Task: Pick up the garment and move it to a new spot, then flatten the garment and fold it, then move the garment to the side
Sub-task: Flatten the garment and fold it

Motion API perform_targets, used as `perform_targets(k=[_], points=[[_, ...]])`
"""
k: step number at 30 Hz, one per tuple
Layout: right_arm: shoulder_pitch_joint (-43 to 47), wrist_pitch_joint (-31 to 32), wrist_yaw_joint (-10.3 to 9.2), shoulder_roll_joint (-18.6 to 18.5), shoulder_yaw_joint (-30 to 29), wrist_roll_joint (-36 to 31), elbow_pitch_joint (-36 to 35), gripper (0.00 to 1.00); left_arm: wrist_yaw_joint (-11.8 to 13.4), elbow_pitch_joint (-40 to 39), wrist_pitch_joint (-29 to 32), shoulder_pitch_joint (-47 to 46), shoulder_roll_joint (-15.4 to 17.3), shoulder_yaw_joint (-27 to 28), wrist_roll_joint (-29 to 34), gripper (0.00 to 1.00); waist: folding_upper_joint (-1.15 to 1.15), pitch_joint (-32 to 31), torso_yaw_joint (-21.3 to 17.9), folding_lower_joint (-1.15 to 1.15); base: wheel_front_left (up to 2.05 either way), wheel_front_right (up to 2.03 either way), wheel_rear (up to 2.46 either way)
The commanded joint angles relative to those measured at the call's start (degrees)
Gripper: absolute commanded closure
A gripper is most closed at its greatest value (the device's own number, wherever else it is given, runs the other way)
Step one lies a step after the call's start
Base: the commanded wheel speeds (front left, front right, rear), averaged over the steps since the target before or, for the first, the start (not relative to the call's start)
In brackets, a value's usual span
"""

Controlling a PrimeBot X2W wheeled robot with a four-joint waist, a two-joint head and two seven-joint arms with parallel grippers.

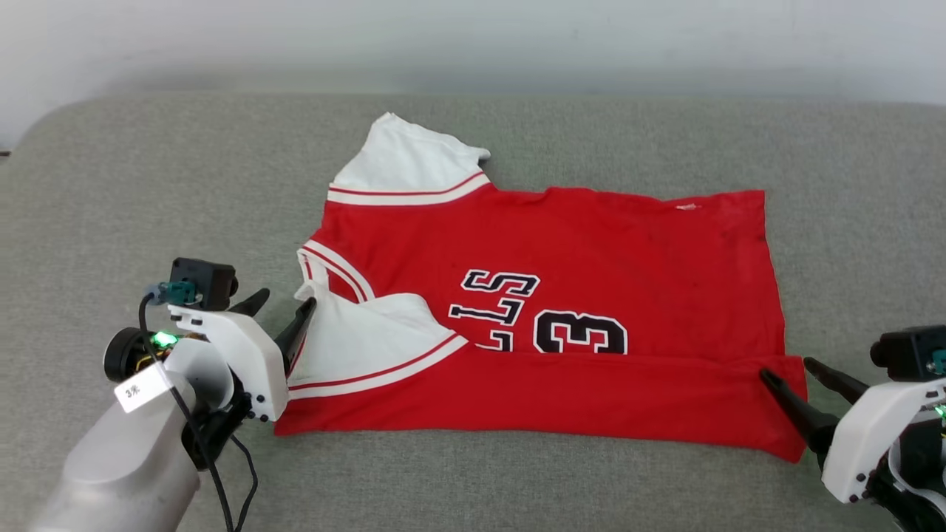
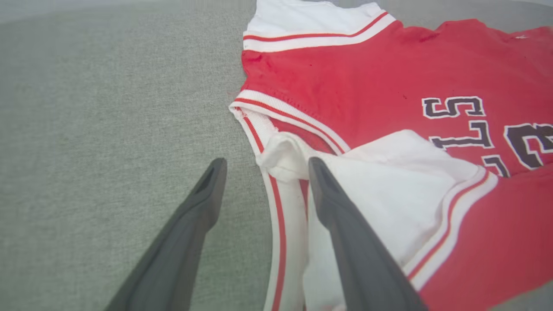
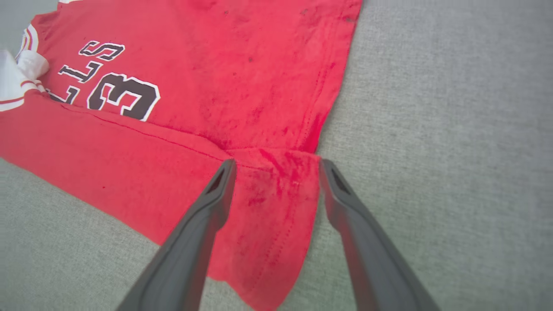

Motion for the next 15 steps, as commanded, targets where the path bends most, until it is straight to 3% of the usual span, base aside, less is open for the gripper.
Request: perform_targets(k=[1, 10, 15], points=[[1.09, -0.36, -0.06, -0.27, -0.55, -0.07, -0.50, 0.00, -0.11, -0.78, 1.31, -0.72, 0.67, -0.65, -0.83, 0.00, 0.00, -1.72, 0.95, 0.00, 0.00, 0.00, 0.00], [4.52, 1.34, -0.05, 0.52, -3.60, -1.95, -2.96, 0.00, -0.09, -6.75, 19.78, -4.34, 5.41, -5.17, -8.40, 0.00, 0.00, -5.02, 2.46, 0.00, 0.00, 0.00, 0.00], [5.62, 2.59, -0.05, 1.31, -4.78, -2.95, -4.01, 0.00, -0.09, -9.09, 31.14, -5.54, 6.51, -7.34, -12.32, 0.00, 0.00, -5.80, 2.83, 0.00, 0.00, 0.00, 0.00]])
